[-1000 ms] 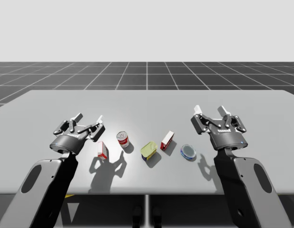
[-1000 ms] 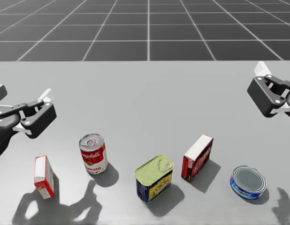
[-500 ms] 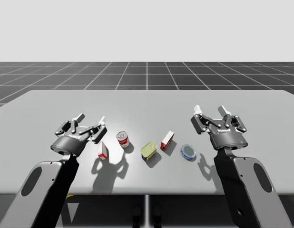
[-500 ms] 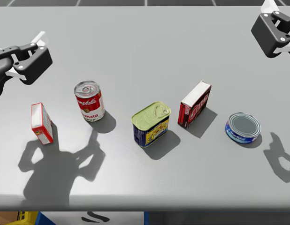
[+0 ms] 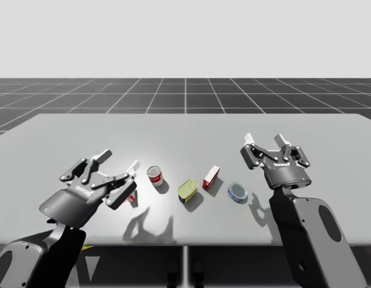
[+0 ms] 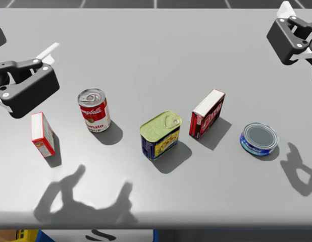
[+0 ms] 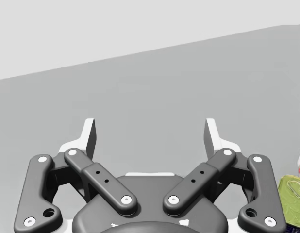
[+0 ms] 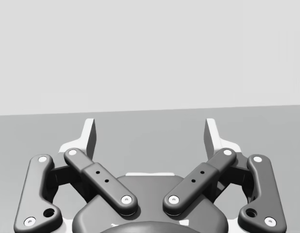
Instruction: Lift the meat can off the table.
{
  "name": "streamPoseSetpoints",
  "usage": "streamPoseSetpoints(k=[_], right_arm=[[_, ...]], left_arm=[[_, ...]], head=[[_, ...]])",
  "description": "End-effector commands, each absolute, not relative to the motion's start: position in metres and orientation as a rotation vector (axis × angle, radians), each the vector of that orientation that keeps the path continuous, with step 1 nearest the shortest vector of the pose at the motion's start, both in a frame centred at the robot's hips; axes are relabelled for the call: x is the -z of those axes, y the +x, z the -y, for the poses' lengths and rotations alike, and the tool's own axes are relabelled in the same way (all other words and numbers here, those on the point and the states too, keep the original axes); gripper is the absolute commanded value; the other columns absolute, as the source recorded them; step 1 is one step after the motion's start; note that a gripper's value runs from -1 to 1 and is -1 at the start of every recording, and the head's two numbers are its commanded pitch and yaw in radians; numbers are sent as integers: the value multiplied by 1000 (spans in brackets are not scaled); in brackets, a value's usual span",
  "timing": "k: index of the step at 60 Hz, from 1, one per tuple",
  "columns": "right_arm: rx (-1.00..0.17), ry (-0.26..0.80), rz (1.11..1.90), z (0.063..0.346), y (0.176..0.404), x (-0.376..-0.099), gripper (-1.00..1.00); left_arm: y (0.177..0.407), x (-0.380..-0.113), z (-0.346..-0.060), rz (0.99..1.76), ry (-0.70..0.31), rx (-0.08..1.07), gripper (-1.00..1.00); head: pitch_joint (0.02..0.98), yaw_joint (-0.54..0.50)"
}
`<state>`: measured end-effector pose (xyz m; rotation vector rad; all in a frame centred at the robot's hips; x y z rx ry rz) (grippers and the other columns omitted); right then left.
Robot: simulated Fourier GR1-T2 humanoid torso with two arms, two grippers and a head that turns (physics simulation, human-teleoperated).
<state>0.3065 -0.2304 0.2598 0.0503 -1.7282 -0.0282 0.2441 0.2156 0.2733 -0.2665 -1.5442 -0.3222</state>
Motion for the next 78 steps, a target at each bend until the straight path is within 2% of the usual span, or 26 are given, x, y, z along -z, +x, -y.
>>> streamPoseSetpoints(k=[1,18,28,34,54,78], right_arm=[[33,53,1727,231,307,-259,-1000],[41,58,1728,233,307,-260,-1000],[44,58,1731,233,307,-261,-1000],[47,57,1733,234,307,-261,-1000],[48,57,1734,235,307,-261,-1000],[45,53,1737,235,307,-261,-1000]], left_arm=[[212,-276,-205,1494,-321,412,-1000],[184,-244,-198,1360,-419,512,-1000],[177,-217,-193,1271,-500,521,-1000],[175,-206,-187,1242,-510,531,-1000],[194,-175,-157,1133,-538,531,-1000],[219,-167,-124,1081,-510,562,-1000]], head=[[857,1],[851,3],[848,4],[844,4],[842,11],[845,7]])
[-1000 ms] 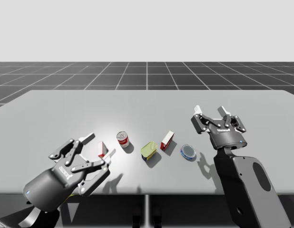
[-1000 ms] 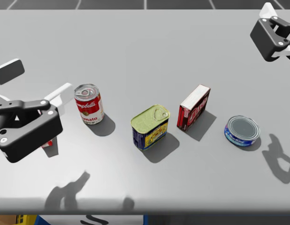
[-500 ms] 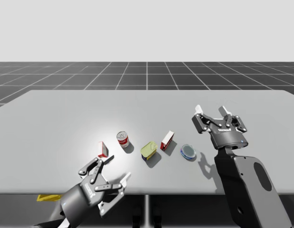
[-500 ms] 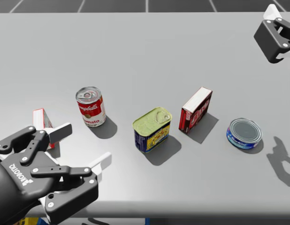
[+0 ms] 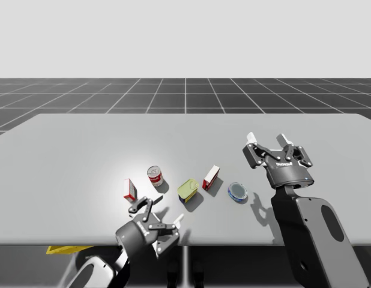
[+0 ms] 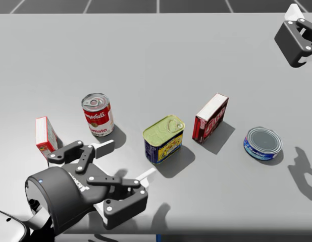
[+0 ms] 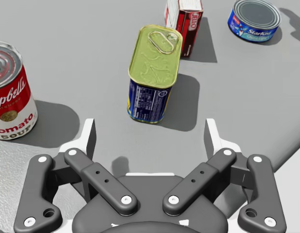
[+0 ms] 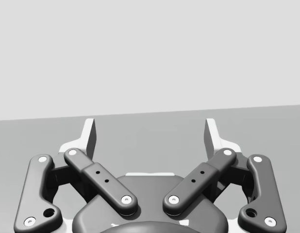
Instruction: Lift the meat can off the table.
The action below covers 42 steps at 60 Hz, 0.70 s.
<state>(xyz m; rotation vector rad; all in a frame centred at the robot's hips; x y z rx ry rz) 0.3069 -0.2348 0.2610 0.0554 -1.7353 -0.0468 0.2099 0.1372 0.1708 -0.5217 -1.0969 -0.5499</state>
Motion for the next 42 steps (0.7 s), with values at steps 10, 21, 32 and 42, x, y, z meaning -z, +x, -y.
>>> streamPoseSetpoints(k=[10,21,32,42], right_arm=[[48,50,1741,236,306,-262,-1000],[48,48,1743,236,306,-262,-1000],[50,48,1743,236,306,-262,-1000],[52,47,1744,237,306,-262,-1000]], left_arm=[[233,-165,-114,1069,-499,543,-1000],[245,-159,-103,1058,-483,553,-1000],[257,-156,-95,1053,-464,544,-1000],[265,-151,-85,1056,-454,558,-1000]], head=[[845,4],[846,4],[847,3],[849,2]])
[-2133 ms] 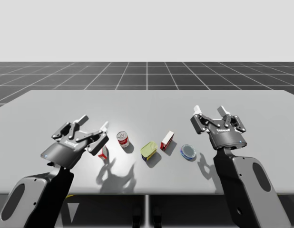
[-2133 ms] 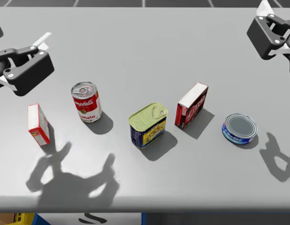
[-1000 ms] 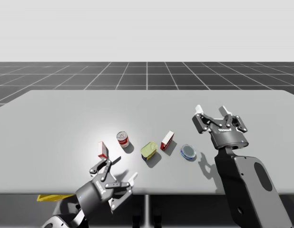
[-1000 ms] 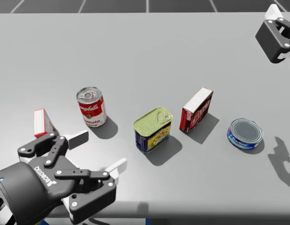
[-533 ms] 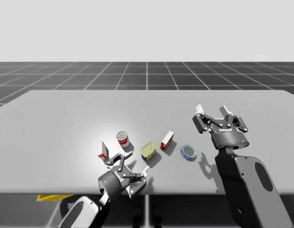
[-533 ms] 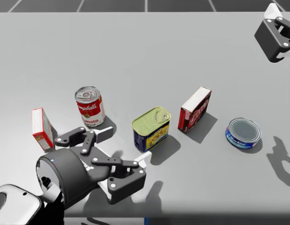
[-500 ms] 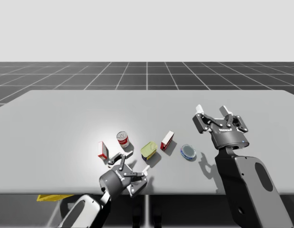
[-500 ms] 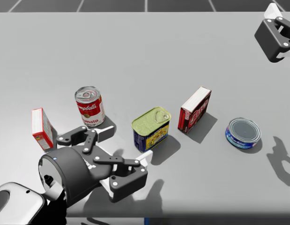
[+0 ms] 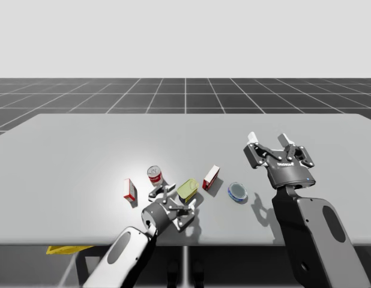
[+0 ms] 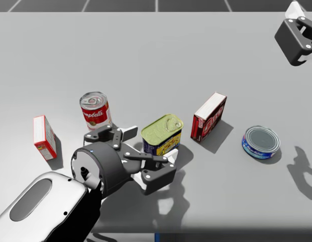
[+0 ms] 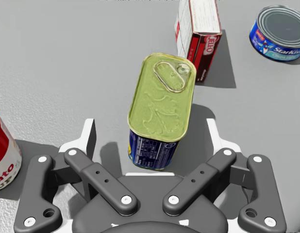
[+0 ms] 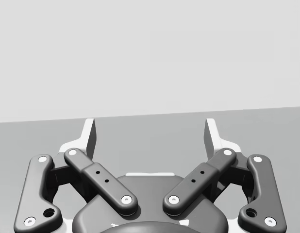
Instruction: Lift the meat can off the table.
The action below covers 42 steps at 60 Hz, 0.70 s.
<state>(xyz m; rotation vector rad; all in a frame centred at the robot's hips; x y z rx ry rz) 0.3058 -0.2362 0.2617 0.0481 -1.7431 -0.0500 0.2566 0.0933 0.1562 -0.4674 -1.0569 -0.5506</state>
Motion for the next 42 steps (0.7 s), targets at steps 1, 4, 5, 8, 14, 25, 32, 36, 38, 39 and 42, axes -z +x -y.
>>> streamPoseSetpoints(k=[1,4,5,8,14,25,32,36,38,39,42], right_arm=[[51,47,1743,237,306,-262,-1000],[52,46,1745,237,306,-262,-1000],[52,46,1745,237,306,-262,-1000],[52,46,1745,237,306,-262,-1000],[52,46,1746,237,306,-262,-1000],[52,45,1745,237,306,-262,-1000],[52,44,1746,237,306,-262,-1000],[53,44,1746,237,306,-262,-1000],[53,44,1747,237,306,-262,-1000],[53,43,1747,238,306,-263,-1000],[54,43,1747,237,306,-263,-1000]], left_arm=[[265,-150,-84,1057,-452,562,-1000],[267,-148,-82,1062,-443,570,-1000],[267,-148,-82,1061,-443,570,-1000],[267,-146,-82,1059,-434,574,-1000],[266,-143,-82,1052,-433,572,424],[263,-143,-82,1047,-440,596,1000],[261,-143,-82,1041,-453,605,1000],[260,-143,-82,1038,-453,610,1000],[260,-143,-82,1039,-453,612,1000],[260,-143,-82,1038,-454,612,1000],[260,-143,-82,1038,-453,613,1000]], head=[[848,2],[849,0],[850,0],[849,-1],[849,-1],[828,1],[802,7],[762,11],[736,14],[719,15],[683,15]])
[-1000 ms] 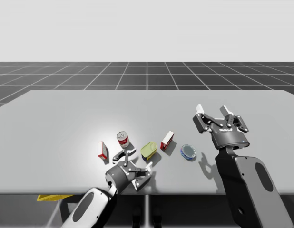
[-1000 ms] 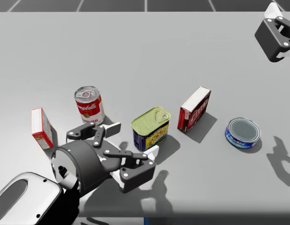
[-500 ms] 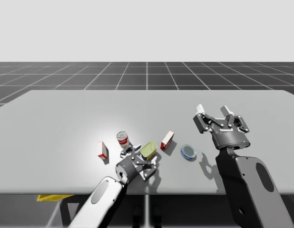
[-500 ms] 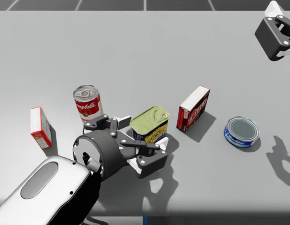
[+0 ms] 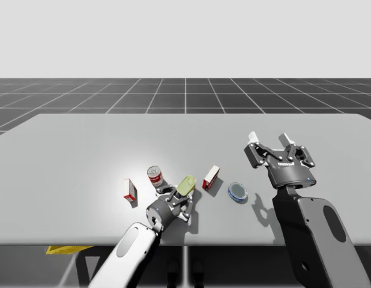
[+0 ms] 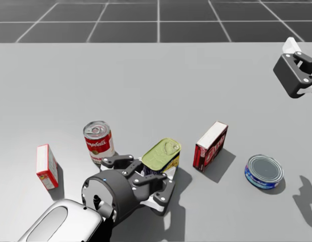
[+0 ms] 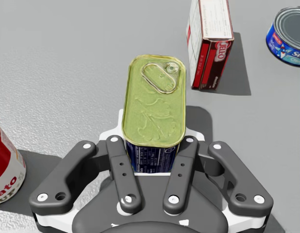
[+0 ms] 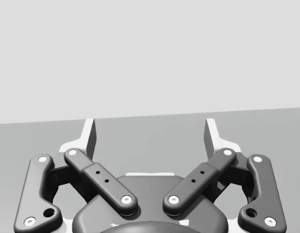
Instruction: Lift the meat can off the table.
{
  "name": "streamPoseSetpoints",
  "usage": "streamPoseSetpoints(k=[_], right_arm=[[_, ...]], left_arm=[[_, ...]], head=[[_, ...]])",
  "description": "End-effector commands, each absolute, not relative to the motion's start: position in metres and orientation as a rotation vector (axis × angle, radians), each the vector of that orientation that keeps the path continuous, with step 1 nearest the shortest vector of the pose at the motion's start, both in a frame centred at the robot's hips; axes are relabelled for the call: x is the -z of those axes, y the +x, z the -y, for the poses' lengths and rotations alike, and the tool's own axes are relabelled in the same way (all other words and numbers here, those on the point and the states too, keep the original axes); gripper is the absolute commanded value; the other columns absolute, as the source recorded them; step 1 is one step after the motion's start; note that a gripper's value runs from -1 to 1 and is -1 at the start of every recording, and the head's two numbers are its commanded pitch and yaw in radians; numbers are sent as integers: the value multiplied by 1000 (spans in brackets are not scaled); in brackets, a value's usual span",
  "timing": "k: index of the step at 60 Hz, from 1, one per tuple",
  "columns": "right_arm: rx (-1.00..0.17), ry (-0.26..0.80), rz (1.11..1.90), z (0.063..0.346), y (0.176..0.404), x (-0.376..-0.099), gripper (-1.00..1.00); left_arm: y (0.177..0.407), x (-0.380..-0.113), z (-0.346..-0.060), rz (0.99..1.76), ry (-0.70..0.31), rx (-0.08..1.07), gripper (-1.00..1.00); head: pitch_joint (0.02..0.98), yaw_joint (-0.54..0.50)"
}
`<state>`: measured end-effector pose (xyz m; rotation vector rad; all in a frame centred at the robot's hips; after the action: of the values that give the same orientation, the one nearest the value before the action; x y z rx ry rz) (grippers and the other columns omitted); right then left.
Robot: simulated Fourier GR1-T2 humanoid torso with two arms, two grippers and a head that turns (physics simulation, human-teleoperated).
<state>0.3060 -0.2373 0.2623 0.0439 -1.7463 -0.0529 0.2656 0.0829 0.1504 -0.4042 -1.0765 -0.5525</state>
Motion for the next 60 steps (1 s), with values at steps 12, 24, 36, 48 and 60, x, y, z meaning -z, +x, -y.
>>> streamPoseSetpoints(k=[12,24,36,48,60], right_arm=[[58,42,1746,238,306,-262,-1000],[53,36,1747,238,307,-261,-1000],[52,31,1744,239,307,-260,-1000],[48,28,1749,240,307,-260,-1000],[38,10,1755,240,307,-261,-1000]], left_arm=[[259,-143,-82,1037,-453,621,1000],[258,-145,-81,1042,-456,619,1000],[256,-159,-80,1072,-463,603,1000],[249,-195,-78,1133,-466,622,1000],[244,-237,-80,1215,-460,645,1000]], head=[[539,15],[465,4],[451,12],[448,16],[447,16]])
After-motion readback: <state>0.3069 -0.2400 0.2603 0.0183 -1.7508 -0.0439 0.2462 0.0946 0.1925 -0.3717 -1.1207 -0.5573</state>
